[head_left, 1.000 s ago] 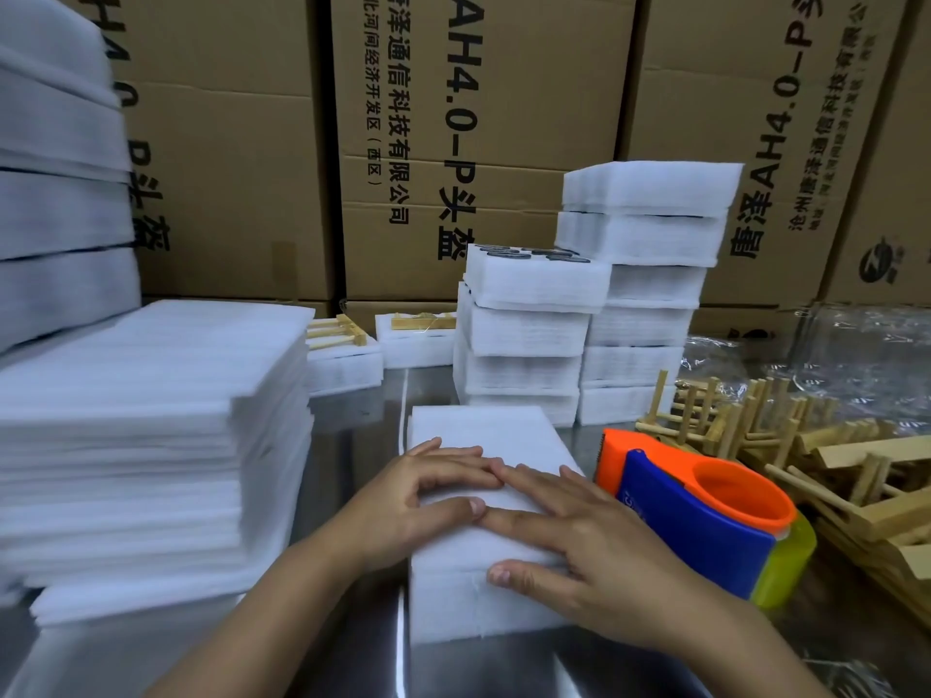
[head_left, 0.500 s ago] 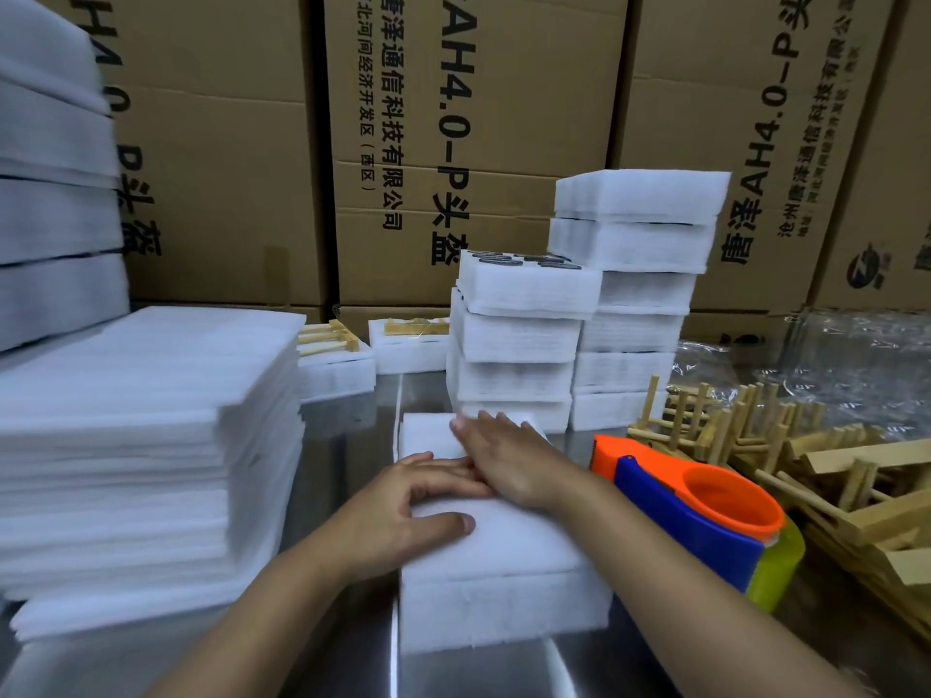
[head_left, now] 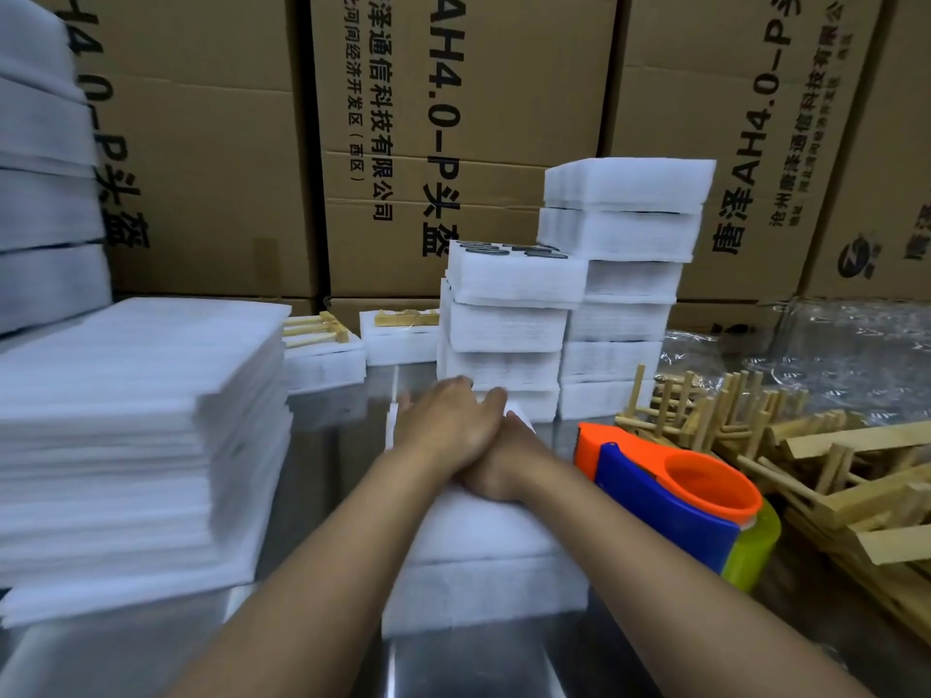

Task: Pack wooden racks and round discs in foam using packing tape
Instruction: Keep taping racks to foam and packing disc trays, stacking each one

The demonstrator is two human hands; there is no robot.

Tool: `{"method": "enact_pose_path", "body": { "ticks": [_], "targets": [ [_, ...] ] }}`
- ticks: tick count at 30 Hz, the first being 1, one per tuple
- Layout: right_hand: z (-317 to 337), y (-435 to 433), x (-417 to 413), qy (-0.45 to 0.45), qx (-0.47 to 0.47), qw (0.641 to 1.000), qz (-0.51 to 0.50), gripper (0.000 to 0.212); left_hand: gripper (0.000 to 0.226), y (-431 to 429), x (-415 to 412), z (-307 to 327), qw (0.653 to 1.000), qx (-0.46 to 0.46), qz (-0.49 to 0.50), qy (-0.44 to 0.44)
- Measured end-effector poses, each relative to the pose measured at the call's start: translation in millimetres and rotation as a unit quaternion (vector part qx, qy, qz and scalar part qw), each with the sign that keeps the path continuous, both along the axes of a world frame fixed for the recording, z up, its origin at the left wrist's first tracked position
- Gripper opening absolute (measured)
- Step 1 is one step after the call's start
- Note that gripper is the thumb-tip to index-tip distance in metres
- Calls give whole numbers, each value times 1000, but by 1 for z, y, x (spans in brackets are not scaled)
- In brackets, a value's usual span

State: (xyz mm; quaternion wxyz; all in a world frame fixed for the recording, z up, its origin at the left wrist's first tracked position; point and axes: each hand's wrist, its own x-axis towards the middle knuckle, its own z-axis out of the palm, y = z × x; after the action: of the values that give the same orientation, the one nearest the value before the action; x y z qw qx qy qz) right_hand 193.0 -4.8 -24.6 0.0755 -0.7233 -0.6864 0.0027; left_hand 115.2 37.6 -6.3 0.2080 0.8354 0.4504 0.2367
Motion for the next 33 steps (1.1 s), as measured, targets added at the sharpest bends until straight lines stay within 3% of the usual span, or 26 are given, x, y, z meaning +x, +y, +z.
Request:
{"method": "enact_pose_path", "body": {
  "ticks": [3,8,12,19,23,33],
  "targets": [
    [0,0,1,-10,-14,1000,4,57,52,10,6,-15,998,-60,-11,9],
    [-1,1,1,3,0,1000,2,59,62,17,5,-18,998,-63,-18,22],
    [0,-2,5,33,-3,995,-99,64,66,13,5,-18,997,-76,-8,30],
    [8,-10,12,77,-46,991,-95,51,40,8,3,-18,988,15,-2,154],
    [8,-16,22,154,-36,983,-98,46,43,8,3,-17,974,44,5,221],
    [3,-15,23,188,-47,975,-106,53,62,9,-3,-18,980,9,9,199]
  ]
}}
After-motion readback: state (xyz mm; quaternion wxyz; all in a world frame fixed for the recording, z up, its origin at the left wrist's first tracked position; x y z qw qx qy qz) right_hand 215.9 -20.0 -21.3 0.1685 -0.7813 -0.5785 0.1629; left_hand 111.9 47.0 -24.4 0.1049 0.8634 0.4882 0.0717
